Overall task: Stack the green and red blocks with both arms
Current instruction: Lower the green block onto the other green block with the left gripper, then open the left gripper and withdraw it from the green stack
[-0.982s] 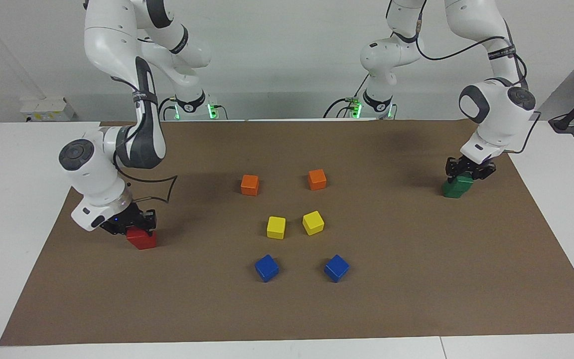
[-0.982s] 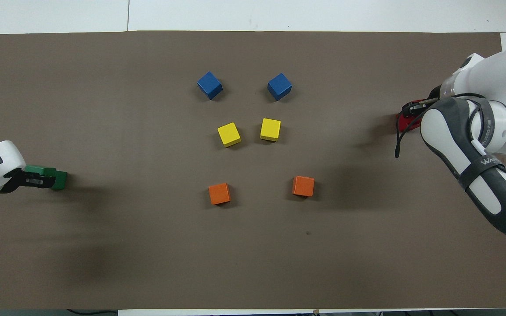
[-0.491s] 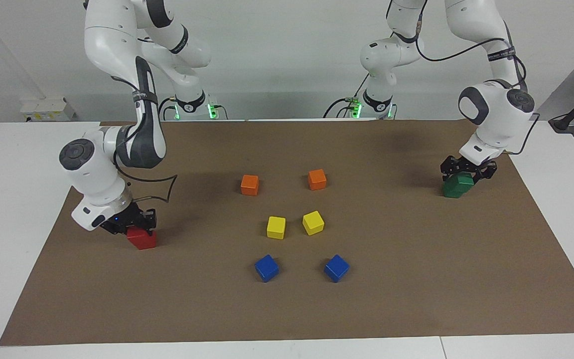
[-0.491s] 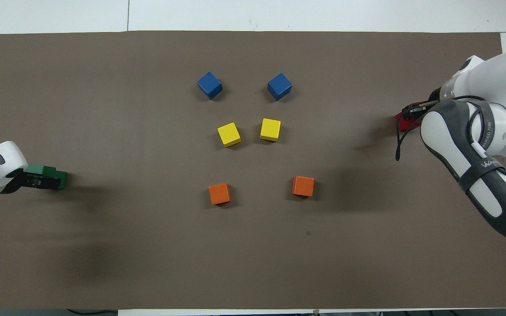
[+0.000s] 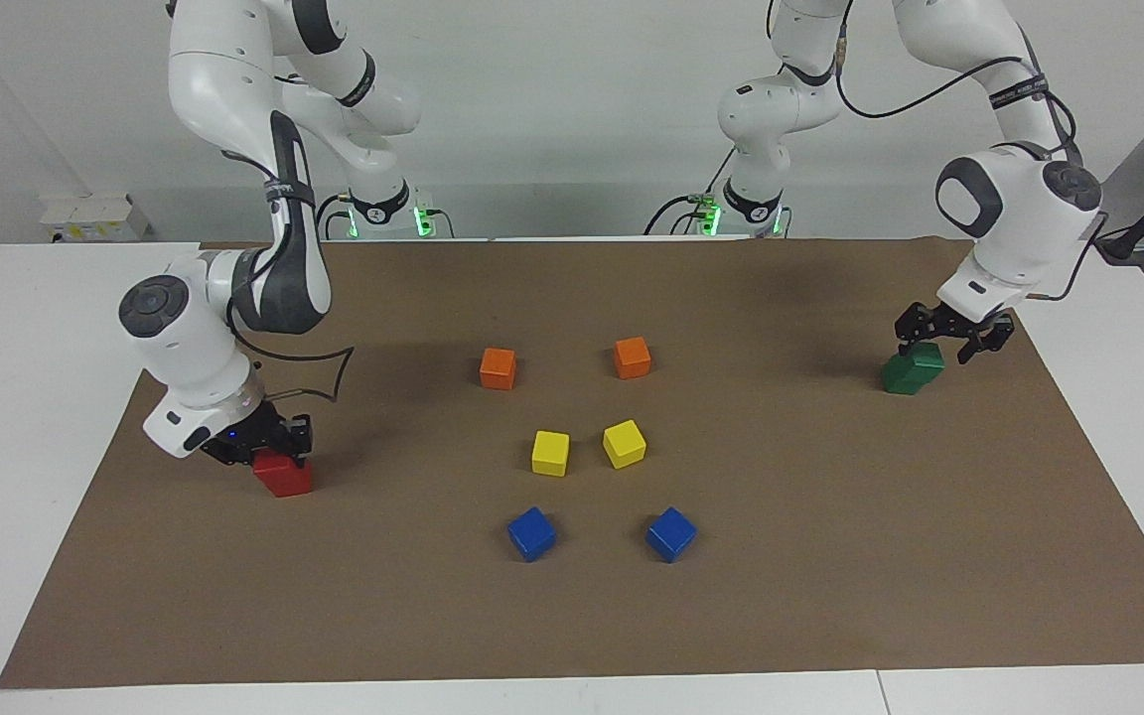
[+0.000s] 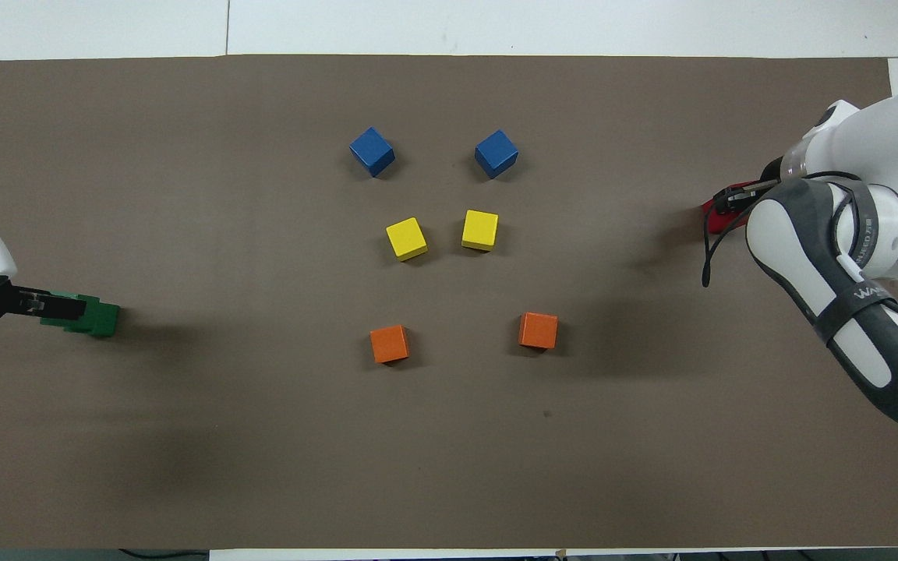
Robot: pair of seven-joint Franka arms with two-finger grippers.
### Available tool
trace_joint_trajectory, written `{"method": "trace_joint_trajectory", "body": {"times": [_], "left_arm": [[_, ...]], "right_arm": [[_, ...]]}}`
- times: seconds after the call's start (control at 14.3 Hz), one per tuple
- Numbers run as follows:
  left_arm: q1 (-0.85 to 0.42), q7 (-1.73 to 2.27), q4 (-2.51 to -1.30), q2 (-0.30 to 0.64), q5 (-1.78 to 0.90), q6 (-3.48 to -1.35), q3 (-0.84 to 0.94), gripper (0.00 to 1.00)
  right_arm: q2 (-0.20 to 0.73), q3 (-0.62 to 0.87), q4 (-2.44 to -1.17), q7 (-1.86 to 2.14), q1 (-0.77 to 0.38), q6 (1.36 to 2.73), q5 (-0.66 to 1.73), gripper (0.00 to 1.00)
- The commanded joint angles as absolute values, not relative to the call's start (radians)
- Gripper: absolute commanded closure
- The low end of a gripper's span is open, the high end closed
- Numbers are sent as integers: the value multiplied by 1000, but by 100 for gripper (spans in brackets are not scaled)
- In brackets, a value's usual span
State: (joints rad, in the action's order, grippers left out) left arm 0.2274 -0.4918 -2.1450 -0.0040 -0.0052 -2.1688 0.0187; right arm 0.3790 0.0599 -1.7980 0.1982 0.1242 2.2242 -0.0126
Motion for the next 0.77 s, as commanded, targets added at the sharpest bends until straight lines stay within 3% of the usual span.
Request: {"method": "trace_joint_trajectory", "body": {"times": [0.0,0.21,0.49,0.7], "left_arm": [[224,-488,-2022,-28,-3,-2008,26,0],[212,-424,-1971,-67,-3,-1933,37,0],[176,-90,-1896,-100,-3,-1826,60,0],[147,-21,-1717,-57,-12,-1639,67,0]], "right_arm": [[379,66,-1853,232,133,2258,0,89],[379,66,-1861,233,133,2278,0,79],[379,66,-1861,232,133,2278,0,76],[379,66,-1861,230,133,2279,0,58]]}}
